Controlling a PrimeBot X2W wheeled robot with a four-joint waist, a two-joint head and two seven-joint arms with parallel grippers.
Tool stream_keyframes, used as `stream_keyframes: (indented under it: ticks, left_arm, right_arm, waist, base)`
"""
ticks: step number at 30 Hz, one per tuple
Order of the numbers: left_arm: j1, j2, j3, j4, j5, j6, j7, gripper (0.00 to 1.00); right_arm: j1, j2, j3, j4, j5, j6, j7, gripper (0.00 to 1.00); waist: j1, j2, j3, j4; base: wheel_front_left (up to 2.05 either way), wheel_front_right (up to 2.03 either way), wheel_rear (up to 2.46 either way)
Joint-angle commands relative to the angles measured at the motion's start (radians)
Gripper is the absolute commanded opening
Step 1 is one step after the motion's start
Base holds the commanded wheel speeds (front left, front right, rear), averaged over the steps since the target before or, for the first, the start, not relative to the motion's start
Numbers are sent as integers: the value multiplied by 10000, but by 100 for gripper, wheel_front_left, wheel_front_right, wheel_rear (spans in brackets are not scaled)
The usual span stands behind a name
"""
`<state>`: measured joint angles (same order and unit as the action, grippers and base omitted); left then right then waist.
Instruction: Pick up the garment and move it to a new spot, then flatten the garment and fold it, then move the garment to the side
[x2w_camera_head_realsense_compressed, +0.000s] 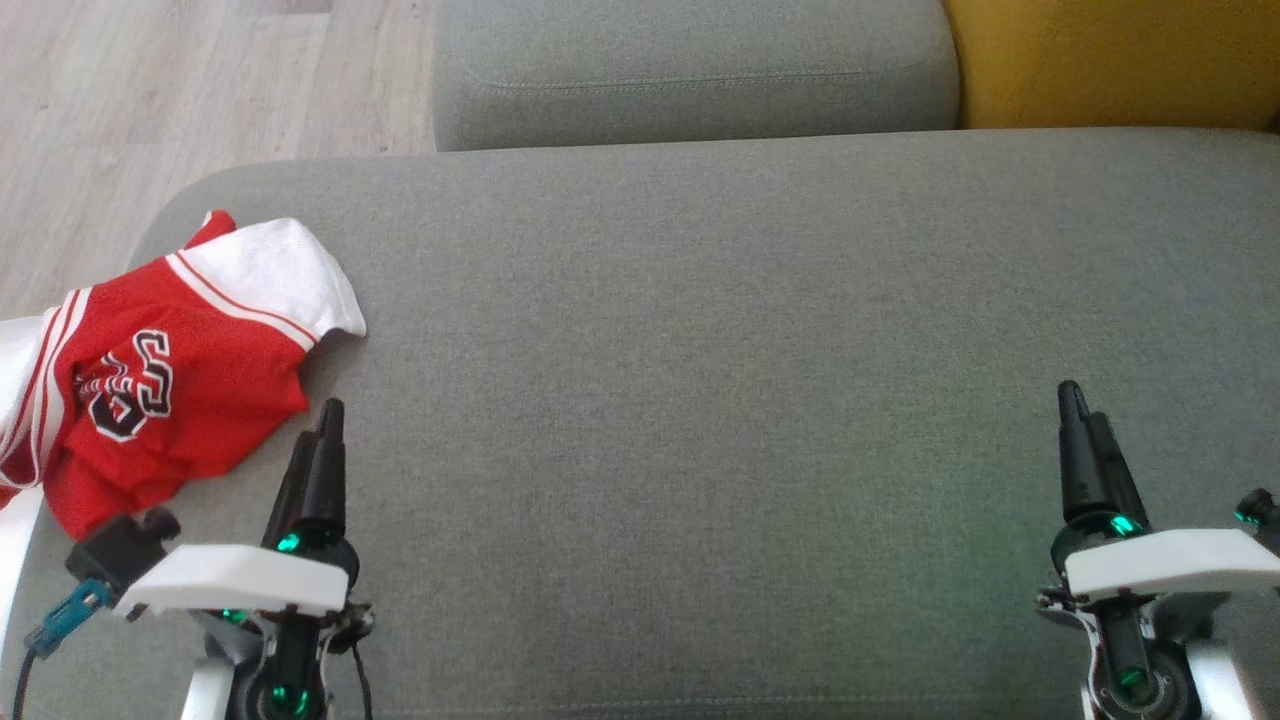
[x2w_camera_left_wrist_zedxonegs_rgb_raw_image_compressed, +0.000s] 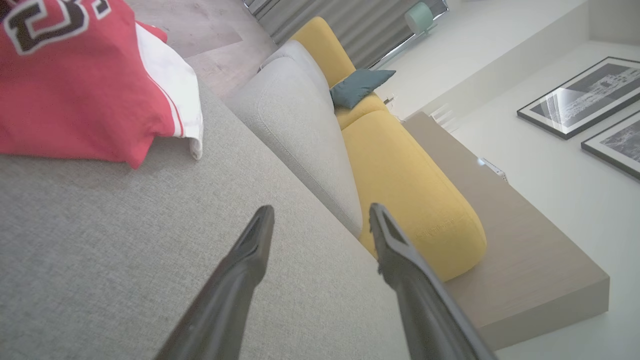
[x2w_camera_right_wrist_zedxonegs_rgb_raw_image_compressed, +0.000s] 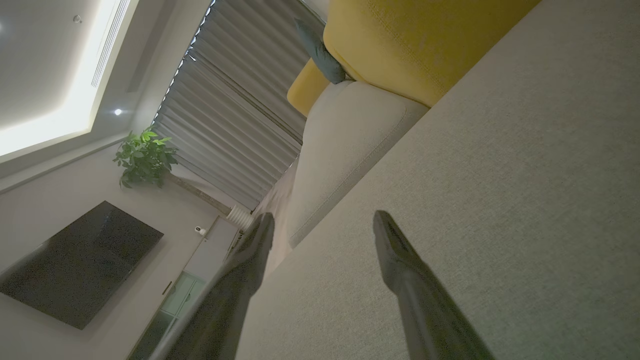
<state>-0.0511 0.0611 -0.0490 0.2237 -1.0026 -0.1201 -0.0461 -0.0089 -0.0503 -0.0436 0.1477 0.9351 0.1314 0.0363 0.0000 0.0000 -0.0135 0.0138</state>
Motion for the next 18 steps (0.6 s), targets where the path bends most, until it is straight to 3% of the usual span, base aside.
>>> stream_keyframes:
  ticks: [1, 18]
  left_arm:
    - [-616, 212, 138, -425, 218, -60, -109, 100]
    - [-687, 381, -167, -476, 2632, -9, -606, 100]
  right_arm:
    - [-302, -211, 120, -443, -256, -3, -83, 100]
    - [-211, -133, 359, -609, -2589, -4, -317, 100]
  waist:
    - [0, 0, -2, 1]
    - [0, 0, -28, 4]
  base:
    - [0, 0, 0]
    - [0, 0, 0]
